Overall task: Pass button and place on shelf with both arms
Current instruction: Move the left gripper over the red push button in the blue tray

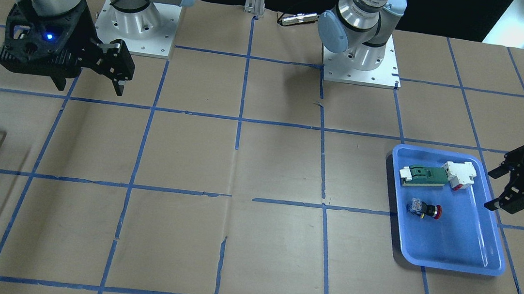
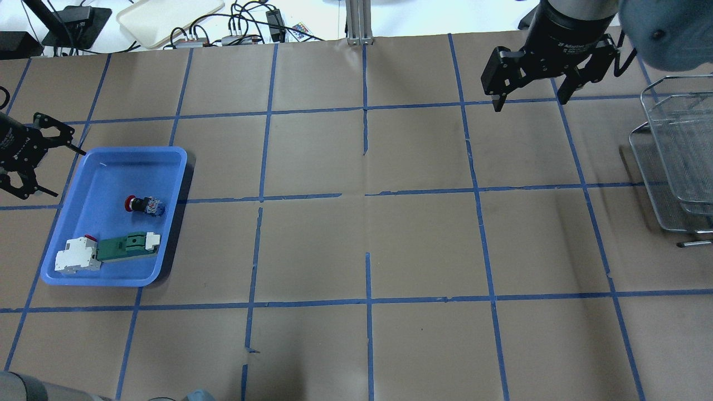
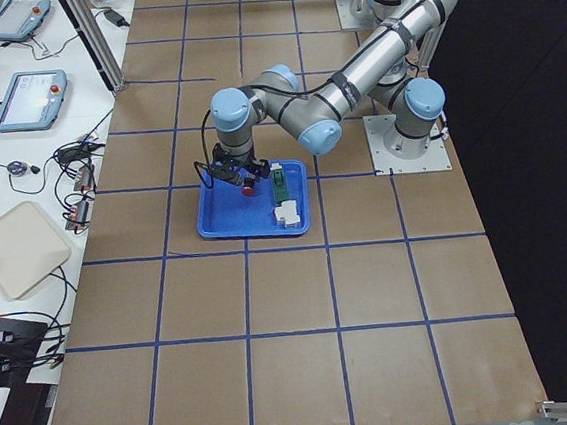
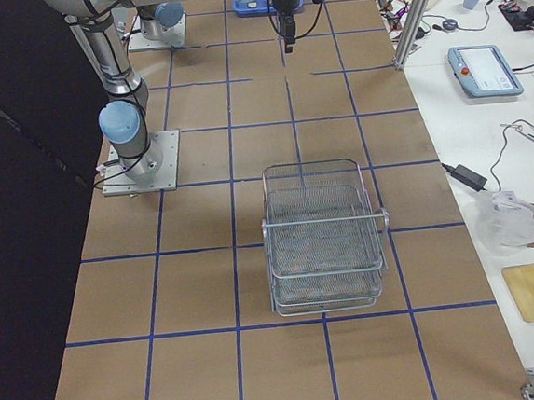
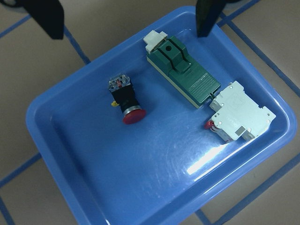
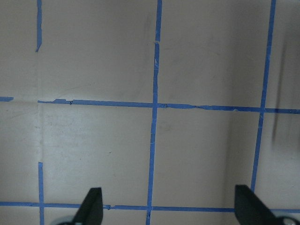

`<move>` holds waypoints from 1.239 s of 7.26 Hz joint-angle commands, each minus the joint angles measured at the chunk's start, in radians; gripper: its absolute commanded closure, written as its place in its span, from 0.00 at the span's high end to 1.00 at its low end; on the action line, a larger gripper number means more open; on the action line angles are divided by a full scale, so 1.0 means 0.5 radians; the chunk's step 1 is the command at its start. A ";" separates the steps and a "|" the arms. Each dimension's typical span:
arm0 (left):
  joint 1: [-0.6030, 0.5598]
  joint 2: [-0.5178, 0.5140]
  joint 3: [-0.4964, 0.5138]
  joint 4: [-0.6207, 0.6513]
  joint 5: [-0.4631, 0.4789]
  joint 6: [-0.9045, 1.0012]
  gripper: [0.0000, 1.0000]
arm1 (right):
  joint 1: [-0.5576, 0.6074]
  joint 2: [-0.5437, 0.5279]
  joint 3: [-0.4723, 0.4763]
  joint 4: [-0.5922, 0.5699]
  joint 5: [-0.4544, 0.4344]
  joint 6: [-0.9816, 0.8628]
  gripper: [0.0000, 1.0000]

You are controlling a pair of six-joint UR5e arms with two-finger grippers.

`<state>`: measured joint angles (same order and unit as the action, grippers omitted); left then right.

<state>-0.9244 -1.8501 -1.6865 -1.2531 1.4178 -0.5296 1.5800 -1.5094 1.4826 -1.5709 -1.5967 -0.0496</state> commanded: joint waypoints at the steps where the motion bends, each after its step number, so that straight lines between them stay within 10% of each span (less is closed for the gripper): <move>1: 0.011 -0.156 0.017 0.030 -0.074 -0.235 1.00 | 0.000 0.000 0.004 -0.006 -0.006 -0.008 1.00; 9: 0.029 -0.435 -0.008 0.036 -0.298 -0.337 1.00 | 0.000 0.000 0.004 -0.006 -0.003 -0.008 1.00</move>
<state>-0.9109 -2.0578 -1.6891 -1.2337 1.2658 -0.6955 1.5800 -1.5094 1.4849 -1.5739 -1.5984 -0.0537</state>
